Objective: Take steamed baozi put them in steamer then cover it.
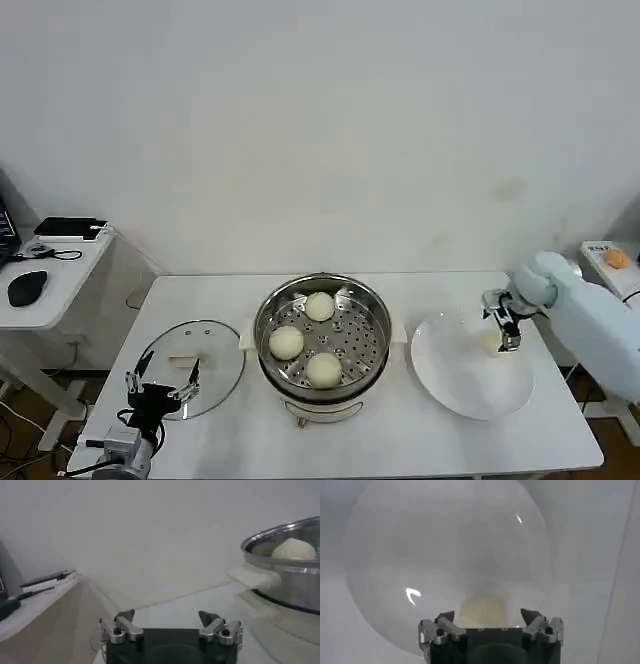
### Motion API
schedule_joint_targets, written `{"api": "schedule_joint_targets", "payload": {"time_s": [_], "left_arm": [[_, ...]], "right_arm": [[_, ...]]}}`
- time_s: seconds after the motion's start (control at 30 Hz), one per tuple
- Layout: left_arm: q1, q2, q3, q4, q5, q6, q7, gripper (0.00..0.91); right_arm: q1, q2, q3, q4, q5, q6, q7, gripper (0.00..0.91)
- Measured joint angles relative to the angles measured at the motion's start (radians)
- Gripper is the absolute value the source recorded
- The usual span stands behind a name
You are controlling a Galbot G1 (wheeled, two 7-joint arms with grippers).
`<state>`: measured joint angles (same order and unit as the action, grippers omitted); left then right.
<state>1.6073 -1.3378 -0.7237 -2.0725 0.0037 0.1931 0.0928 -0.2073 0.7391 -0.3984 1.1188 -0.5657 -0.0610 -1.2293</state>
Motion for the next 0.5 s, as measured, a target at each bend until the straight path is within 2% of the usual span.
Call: {"api": "schedule_joint_targets", "payload": {"time_s": [0.5], "left_arm": [[0.002,-0.005,0.004,0.006,0.003,-0.001,-0.001,0.907]], "right_arm": [[-0.027,0.025,0.014,-0.044,-0.056,0.024,0.019,0.907]]}}
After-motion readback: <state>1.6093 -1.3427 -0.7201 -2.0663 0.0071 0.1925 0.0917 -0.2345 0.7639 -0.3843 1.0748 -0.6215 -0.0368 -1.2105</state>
